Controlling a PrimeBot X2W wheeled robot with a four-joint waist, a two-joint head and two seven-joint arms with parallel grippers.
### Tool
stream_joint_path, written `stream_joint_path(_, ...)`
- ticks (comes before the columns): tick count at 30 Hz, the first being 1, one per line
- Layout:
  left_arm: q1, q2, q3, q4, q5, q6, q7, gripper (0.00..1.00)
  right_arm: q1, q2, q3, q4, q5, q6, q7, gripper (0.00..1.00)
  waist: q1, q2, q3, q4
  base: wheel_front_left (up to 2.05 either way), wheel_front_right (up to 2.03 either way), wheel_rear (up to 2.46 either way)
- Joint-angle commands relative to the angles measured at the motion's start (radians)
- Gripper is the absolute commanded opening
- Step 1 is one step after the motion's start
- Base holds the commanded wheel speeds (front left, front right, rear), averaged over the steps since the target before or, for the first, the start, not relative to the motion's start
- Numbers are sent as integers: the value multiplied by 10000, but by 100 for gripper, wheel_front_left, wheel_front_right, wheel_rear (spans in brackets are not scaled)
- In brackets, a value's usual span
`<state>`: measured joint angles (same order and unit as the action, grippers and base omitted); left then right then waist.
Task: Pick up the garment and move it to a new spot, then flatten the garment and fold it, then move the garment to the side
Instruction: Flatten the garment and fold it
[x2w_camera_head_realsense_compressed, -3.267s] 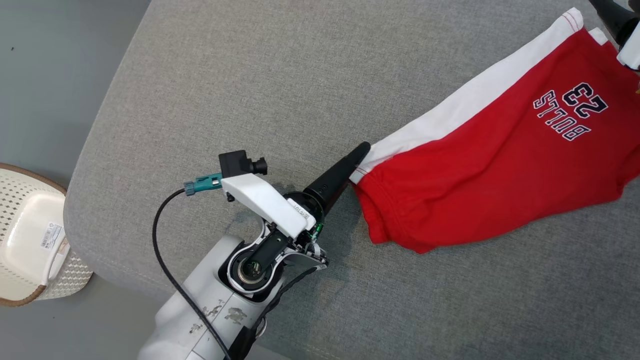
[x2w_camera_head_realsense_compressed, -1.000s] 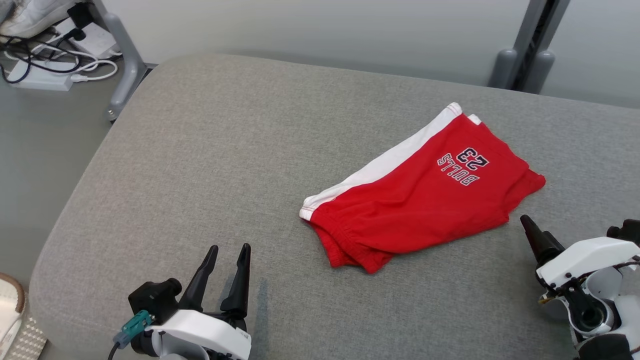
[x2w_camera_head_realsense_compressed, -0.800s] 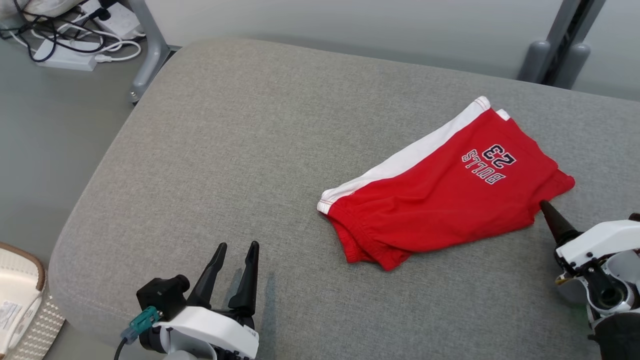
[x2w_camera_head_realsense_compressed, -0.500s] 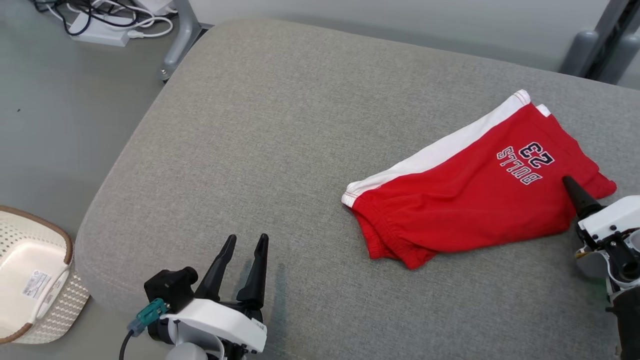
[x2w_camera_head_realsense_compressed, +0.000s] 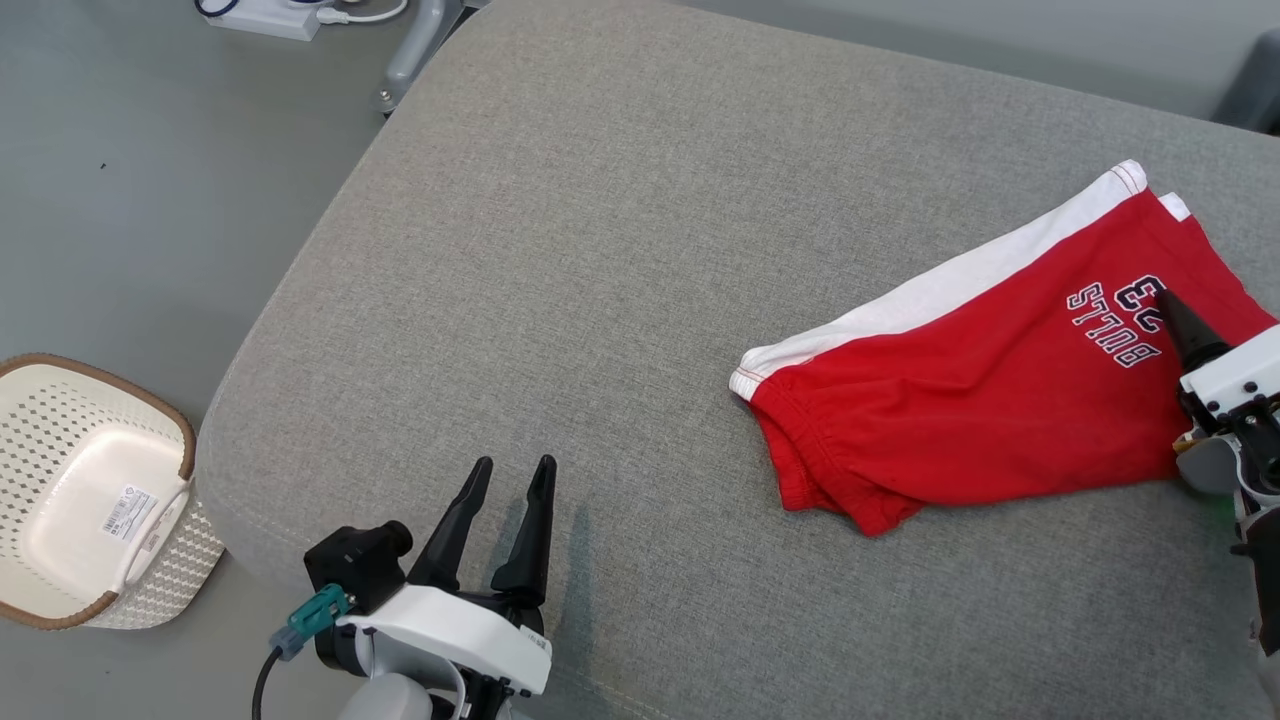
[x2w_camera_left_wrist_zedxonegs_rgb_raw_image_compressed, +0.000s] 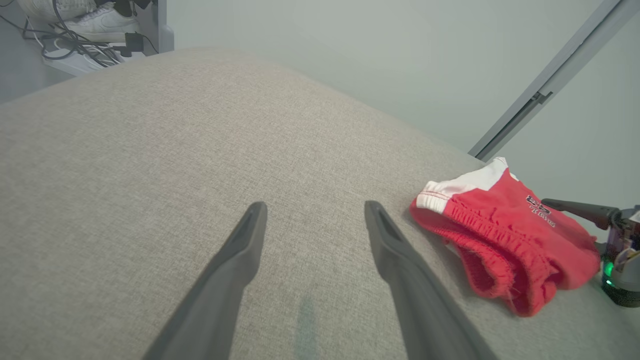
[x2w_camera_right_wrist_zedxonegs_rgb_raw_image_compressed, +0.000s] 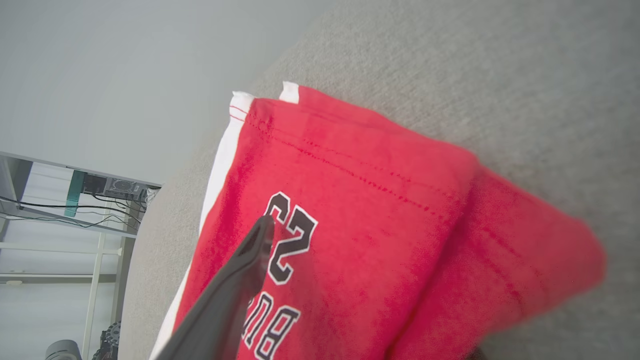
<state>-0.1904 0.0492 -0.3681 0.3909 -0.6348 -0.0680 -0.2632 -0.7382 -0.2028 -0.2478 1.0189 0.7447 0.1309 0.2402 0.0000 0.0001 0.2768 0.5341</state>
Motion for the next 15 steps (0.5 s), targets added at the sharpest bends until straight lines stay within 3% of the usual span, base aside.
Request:
stream_joint_path(1,-173,37,-10,-3,-94,33,-13,100,319,527,38,677,51,-5,30,100,0,-1,48,28,0,0,0)
stream_joint_path(2,-184,39,-35,-2,-112,32,-13,100,229,562,25,741,72,-3,15,80,0,-1,62,35,0,0,0)
stream_joint_path(3,-204,37,-53,2,-136,35,-13,100,164,547,-28,796,90,-5,-94,29,0,-1,69,38,0,0,0)
stream_joint_path(4,-224,40,-67,16,-119,43,-13,100,104,511,-109,883,121,-5,-218,0,0,-1,67,35,0,0,0)
stream_joint_path(15,-168,41,20,354,71,-8,-13,100,376,563,-246,590,706,-29,-1199,0,0,-1,-373,-622,0,0,0)
